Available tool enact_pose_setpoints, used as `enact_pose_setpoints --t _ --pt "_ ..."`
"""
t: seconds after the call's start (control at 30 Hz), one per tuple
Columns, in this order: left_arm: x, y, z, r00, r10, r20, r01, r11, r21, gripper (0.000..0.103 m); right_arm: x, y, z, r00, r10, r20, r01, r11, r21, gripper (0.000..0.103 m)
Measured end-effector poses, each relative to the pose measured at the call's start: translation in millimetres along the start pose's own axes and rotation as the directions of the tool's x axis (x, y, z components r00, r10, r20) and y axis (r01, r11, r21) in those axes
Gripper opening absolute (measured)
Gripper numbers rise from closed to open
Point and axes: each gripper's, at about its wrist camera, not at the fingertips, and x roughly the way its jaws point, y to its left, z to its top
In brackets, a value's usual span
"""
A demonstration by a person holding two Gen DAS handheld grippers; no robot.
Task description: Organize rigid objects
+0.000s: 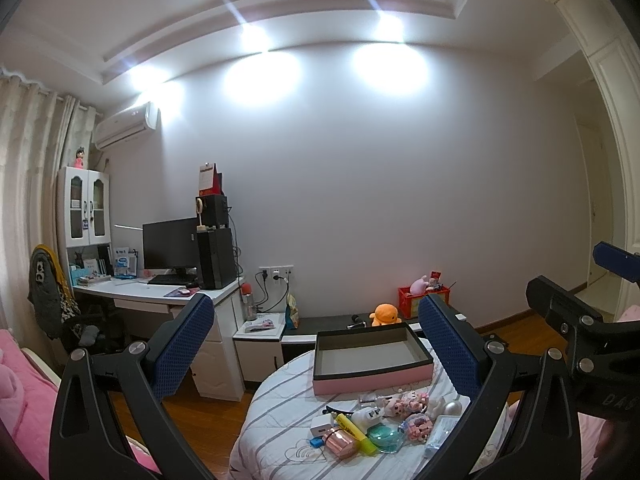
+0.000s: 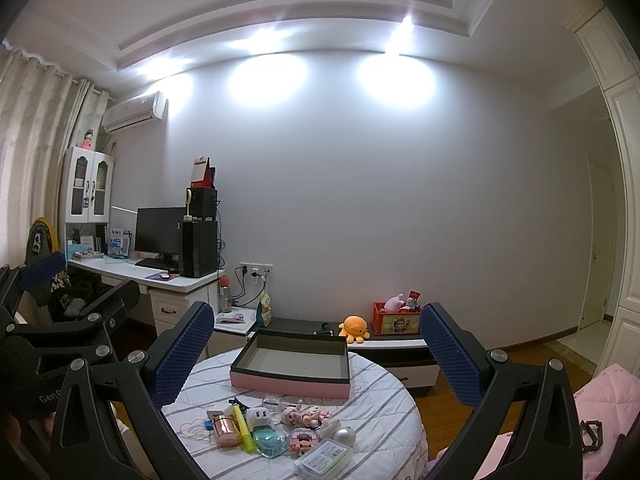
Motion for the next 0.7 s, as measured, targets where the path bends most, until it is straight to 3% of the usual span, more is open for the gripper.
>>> enact_pose_setpoints --t 0.7 --pt "-1.5 1.7 3.9 1.0 0.004 0.016 -0.004 1.0 0.002 0.103 4.2 -2.5 -3.0 1.0 0.001 0.005 -0.001 1.0 -0.004 0.103"
